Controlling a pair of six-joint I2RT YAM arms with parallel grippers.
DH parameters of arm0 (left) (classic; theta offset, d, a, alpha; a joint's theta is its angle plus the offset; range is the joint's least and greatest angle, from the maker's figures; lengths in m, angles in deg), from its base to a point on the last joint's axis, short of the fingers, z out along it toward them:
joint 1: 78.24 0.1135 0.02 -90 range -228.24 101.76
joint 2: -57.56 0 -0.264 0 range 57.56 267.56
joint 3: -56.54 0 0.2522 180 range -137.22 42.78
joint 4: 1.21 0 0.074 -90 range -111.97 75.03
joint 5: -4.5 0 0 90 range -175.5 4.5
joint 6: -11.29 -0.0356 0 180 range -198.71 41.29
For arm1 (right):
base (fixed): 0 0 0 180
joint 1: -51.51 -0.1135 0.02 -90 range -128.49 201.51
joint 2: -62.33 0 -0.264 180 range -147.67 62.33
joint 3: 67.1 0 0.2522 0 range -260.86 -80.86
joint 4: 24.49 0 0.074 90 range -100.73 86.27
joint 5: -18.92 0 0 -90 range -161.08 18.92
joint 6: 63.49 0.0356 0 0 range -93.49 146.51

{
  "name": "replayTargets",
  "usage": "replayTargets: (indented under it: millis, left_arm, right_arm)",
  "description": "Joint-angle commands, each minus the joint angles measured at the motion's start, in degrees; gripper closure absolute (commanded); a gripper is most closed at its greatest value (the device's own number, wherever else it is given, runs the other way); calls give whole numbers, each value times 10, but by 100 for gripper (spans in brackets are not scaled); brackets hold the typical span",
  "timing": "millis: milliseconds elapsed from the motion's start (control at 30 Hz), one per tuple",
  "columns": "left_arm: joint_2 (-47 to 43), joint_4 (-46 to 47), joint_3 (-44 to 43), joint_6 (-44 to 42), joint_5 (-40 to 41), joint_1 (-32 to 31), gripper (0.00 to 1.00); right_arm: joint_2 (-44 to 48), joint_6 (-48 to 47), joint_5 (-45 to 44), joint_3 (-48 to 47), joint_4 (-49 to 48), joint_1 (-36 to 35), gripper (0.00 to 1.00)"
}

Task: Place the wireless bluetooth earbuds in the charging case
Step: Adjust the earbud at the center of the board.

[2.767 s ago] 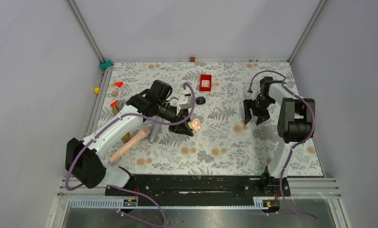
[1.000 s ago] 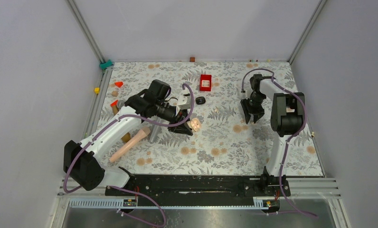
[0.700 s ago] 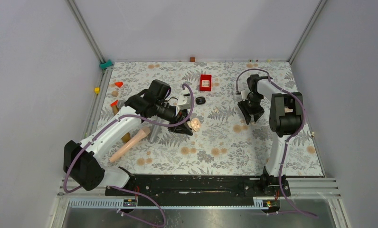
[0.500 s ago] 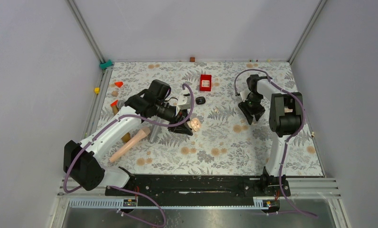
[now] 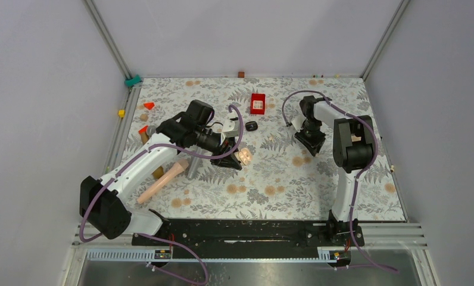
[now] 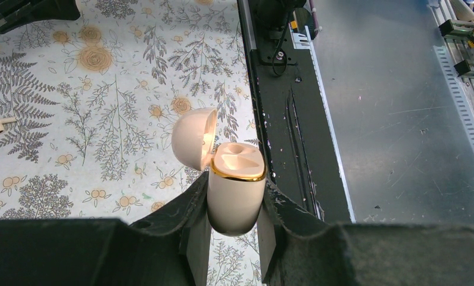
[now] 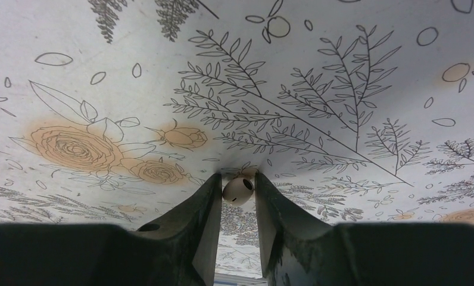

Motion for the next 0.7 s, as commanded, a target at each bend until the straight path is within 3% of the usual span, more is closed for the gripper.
replayTargets:
  millis: [0, 200, 500, 667]
  left_arm:
    - [-22, 17, 1, -15, -3, 2, 100]
    - [-21, 16, 0, -14, -4, 2, 100]
    - [-17, 16, -3, -12, -5, 2, 100]
    - [-22, 16, -3, -11, 0, 2, 100]
  right_arm:
    - [20, -15, -14, 7, 11, -2, 67]
    - [20, 24, 23, -22, 45, -3, 74]
    - [2, 287, 144, -135, 72, -3, 79]
    - [-23, 420, 175, -143, 2, -4, 80]
